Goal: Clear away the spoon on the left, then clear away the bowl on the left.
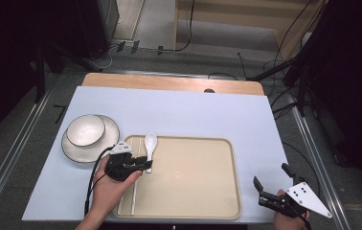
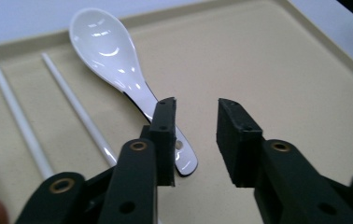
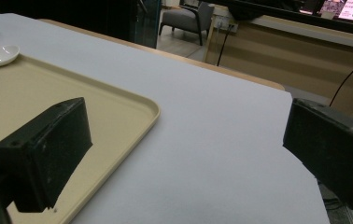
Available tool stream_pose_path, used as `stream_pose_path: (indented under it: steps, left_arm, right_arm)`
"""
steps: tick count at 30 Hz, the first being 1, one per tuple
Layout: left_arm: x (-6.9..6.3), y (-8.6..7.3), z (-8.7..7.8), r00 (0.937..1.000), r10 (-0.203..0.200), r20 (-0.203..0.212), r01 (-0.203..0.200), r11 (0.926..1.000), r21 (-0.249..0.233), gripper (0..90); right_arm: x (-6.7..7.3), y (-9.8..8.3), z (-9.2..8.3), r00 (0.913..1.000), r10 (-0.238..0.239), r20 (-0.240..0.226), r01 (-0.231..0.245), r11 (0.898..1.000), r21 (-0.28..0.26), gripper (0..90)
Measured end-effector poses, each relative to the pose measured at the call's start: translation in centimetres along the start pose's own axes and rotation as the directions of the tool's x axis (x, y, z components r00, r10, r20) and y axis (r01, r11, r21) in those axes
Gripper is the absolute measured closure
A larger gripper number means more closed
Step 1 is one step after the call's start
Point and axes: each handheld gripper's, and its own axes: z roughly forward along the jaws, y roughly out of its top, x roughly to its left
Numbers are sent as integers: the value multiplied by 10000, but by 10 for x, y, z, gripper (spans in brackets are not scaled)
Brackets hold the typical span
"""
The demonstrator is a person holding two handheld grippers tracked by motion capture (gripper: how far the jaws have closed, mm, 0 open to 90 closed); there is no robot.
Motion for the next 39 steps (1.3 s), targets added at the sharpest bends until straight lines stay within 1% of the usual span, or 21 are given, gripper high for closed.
stream_pose_path:
  steps: [2,3,4,5,6,8,9,10,11,13,15,19,22,24,26,28,30,33,35,37,39]
  left_arm:
    - [3,2,-4,9999,-123,-21,122,9996,-247,600]
    - [4,2,-5,9998,167,-112,-173,9980,-613,549]
    - [6,4,-6,9981,519,-319,-543,9954,-790,470]
    - [6,5,-7,9961,744,-473,-781,9937,-801,391]
    - [7,6,-8,9943,828,-672,-877,9934,-743,353]
    - [8,8,-12,9966,631,-521,-672,9945,-799,246]
    - [8,10,-15,9966,638,-512,-674,9952,-714,182]
    - [7,11,-16,9950,770,-643,-811,9946,-643,102]
    - [7,12,-17,9939,905,-629,-940,9940,-557,71]
    - [8,15,-20,9955,847,-426,-871,9945,-582,0]
    - [12,17,-22,9977,667,-136,-674,9956,-648,0]
    - [21,26,-23,9994,333,-57,-336,9976,-600,0]
    - [29,34,-24,9987,393,-322,-414,9969,-670,0]
    - [34,36,-26,9991,273,-329,-299,9962,-814,0]
    - [37,37,-30,9987,265,-440,-308,9947,-986,0]
    - [40,38,-34,9977,301,-604,-362,9940,-1030,0]
    - [47,40,-41,9967,202,-788,-294,9927,-1174,0]
    - [52,41,-48,9943,73,-1061,-208,9918,-1263,0]
    - [56,40,-51,9940,13,-1098,-156,9915,-1289,0]
    - [62,39,-54,9922,-103,-1242,-58,9917,-1282,0]
    - [66,39,-57,9902,-117,-1391,-64,9916,-1292,0]
  right_arm:
    - [0,0,0,10000,-10,1,10,10000,1,14]
    - [0,0,0,10000,-9,-4,9,10000,-1,14]
    - [0,0,0,10000,-25,-8,25,10000,7,14]
    - [0,0,0,10000,-44,-3,44,10000,2,14]
    - [0,0,0,10000,-25,-5,25,10000,23,14]
    - [1,0,0,10000,-1,9,1,10000,25,14]
    - [1,0,0,10000,-7,1,7,10000,32,14]
    - [1,0,0,10000,-6,14,6,10000,34,14]
    - [1,0,0,10000,-7,17,7,10000,27,14]
    - [1,0,0,10000,9,-2,-9,10000,25,14]
    - [1,0,0,10000,-24,31,24,10000,34,14]
    - [0,0,-1,10000,-5,99,5,10000,-6,14]
    - [0,0,-2,9999,41,94,-41,10000,-3,14]
    - [0,0,-2,10000,44,79,-43,10000,-34,14]
    - [-1,0,-1,10000,42,65,-42,10000,-42,14]
    - [0,0,-1,9999,121,44,-121,9999,-10,14]
    - [0,-1,0,10000,81,9,-81,10000,17,14]
    - [0,-1,1,10000,28,-18,-28,10000,24,14]
    - [1,0,1,10000,45,-18,-45,10000,48,14]
    - [1,0,1,10000,5,-7,-5,10000,35,14]
    - [1,0,1,10000,3,-3,-3,10000,34,14]
